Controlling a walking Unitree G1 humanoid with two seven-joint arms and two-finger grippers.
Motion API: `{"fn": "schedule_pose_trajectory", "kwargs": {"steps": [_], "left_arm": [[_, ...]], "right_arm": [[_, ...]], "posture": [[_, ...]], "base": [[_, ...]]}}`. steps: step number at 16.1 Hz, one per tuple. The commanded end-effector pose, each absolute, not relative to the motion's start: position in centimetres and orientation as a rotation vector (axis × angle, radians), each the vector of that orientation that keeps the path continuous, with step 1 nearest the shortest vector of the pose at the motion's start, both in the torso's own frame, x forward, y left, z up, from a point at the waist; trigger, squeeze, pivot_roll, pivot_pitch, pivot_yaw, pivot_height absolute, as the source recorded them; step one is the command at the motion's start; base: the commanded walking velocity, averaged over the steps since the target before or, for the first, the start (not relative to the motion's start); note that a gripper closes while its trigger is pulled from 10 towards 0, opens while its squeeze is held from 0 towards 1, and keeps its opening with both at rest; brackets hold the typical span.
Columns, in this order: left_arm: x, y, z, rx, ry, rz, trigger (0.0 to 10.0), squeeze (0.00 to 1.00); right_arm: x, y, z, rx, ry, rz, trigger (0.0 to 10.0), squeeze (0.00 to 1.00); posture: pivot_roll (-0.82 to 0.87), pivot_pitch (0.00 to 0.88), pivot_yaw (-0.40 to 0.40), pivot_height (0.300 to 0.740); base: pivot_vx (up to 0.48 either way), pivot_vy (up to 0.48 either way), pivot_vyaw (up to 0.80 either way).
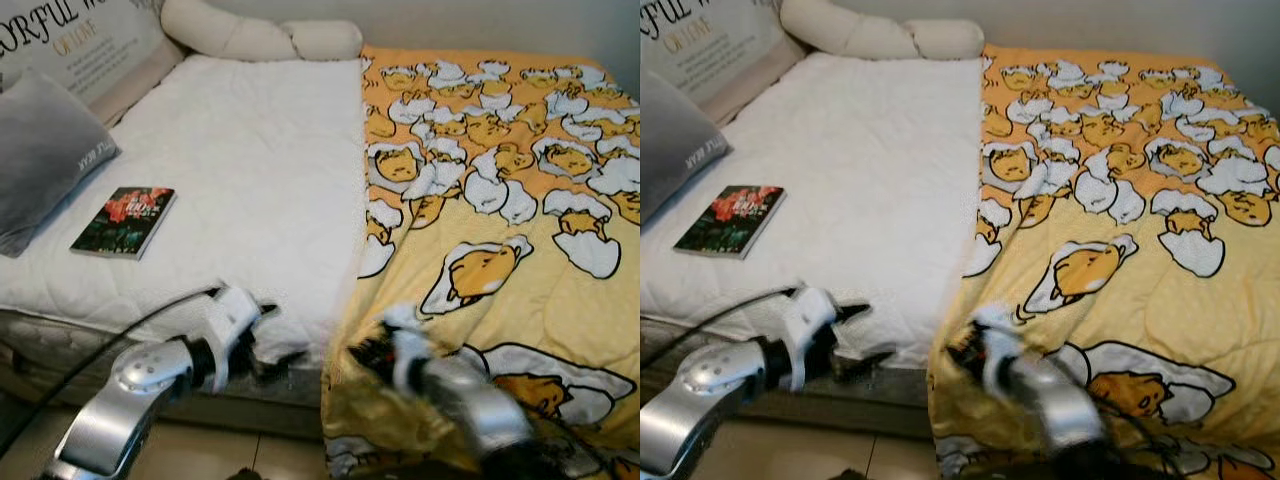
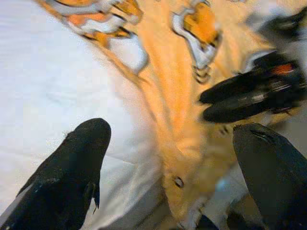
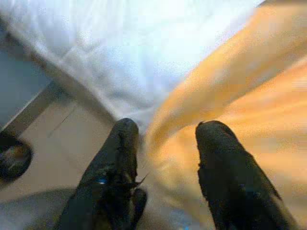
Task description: Clean up the room
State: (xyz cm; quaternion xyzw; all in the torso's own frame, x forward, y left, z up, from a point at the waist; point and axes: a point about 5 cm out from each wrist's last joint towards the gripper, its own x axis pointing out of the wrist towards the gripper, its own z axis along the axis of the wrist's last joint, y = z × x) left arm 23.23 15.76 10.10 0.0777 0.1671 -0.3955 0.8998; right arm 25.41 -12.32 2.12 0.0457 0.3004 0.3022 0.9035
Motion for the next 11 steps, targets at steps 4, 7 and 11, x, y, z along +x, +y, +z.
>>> {"fn": "schedule_pose_trajectory", "kwargs": {"steps": [4, 7, 11], "left_arm": [[24.2, 17.4, 12.8, 0.103, 0.161, -0.371, 10.0, 0.0], [24.0, 17.1, 13.6, 0.102, 0.114, -0.227, 10.0, 0.0], [23.6, 17.2, 13.1, 0.138, 0.138, -0.165, 10.0, 0.0]], "right_arm": [[25.9, -16.0, 7.0, -0.034, 0.297, 0.291, 10.0, 1.0], [24.6, -17.2, 7.6, 0.118, 0.301, 0.131, 10.0, 0.85], [22.7, -17.8, 7.2, 0.13, 0.282, 0.041, 10.0, 0.0]], "posture": [[-0.09, 0.0, 0.017, 0.74], [-0.08, 0.0, -0.007, 0.74], [-0.07, 0.0, -0.016, 0.74]], "base": [[0.0, 0.0, 0.0], [0.0, 0.0, -0.53], [0.0, 0.0, -0.8]]}}
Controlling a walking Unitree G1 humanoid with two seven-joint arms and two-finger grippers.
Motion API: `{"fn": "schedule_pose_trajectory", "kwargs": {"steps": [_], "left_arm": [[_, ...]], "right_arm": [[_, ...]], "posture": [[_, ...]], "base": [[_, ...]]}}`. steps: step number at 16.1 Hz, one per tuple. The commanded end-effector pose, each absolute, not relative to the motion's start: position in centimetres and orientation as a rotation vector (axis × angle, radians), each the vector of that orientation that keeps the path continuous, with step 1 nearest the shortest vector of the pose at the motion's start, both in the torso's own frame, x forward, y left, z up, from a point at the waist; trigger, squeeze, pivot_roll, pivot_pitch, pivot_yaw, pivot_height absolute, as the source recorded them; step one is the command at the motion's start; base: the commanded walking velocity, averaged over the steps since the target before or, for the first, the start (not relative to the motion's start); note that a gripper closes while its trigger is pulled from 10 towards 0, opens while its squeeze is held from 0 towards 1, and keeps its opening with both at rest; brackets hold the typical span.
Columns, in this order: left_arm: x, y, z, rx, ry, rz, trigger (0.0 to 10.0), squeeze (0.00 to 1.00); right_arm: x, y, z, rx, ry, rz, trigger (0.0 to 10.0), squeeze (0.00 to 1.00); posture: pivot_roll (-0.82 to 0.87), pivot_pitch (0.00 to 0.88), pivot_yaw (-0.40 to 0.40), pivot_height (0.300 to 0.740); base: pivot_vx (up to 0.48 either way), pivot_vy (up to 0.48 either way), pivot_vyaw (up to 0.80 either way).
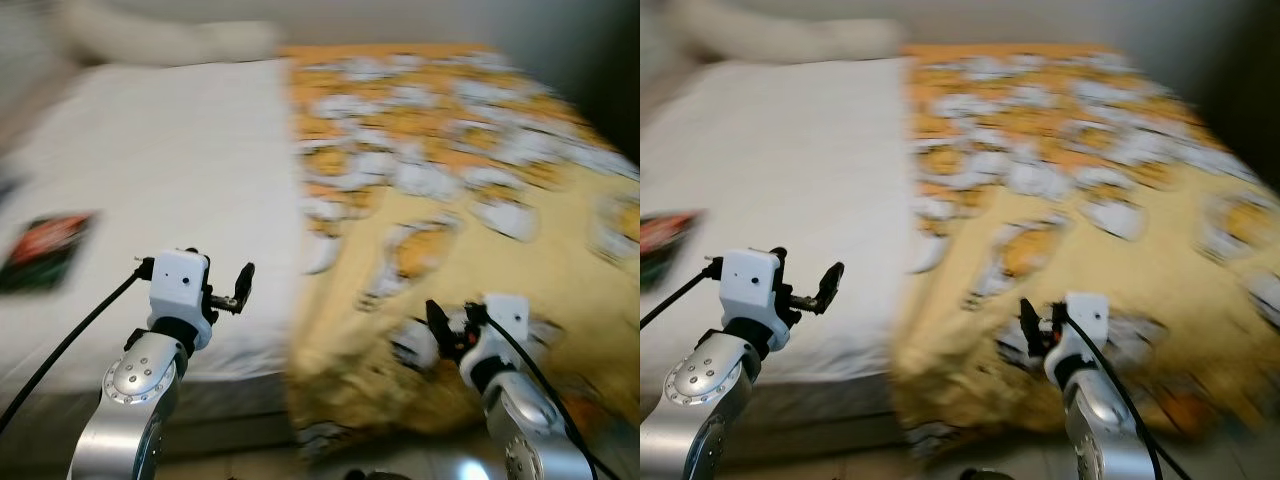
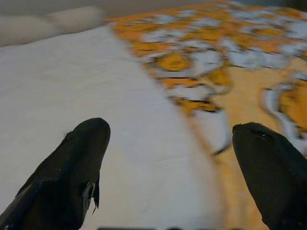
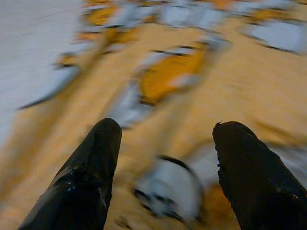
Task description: Clean up the room
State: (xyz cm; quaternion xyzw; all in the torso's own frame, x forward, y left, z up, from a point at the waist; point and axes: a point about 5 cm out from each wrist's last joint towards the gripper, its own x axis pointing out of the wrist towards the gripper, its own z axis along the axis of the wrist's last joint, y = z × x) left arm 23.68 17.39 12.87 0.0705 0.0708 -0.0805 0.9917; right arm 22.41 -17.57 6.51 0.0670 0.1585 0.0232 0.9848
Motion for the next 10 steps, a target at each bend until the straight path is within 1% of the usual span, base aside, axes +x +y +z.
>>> {"fn": "schedule_pose_trajectory", "kwargs": {"steps": [1, 5, 9, 10], "left_arm": [[23.4, 17.6, 13.1, 0.148, 0.143, -0.14, 10.0, 0.0], [23.1, 18.1, 13.1, 0.126, 0.146, -0.096, 10.0, 0.0], [22.4, 18.1, 12.9, 0.118, 0.158, -0.093, 10.0, 0.0], [22.4, 17.9, 12.8, 0.112, 0.155, -0.119, 10.0, 0.0]], "right_arm": [[22.2, -17.8, 7.4, 0.138, 0.281, 0.021, 10.0, 0.0], [21.8, -18.1, 7.3, 0.121, 0.293, 0.009, 10.0, 0.0], [21.6, -18.0, 7.2, 0.111, 0.307, 0.016, 10.0, 0.0], [21.8, -17.9, 7.2, 0.099, 0.305, 0.029, 10.0, 0.0]], "posture": [[-0.07, 0.0, -0.02, 0.74], [-0.08, 0.0, -0.011, 0.74], [-0.07, 0.0, -0.034, 0.74], [-0.06, 0.0, -0.041, 0.74]], "base": [[0.0, 0.0, -0.8], [0.0, 0.0, -0.8], [0.0, 0.0, -0.8], [0.0, 0.0, -0.8]]}}
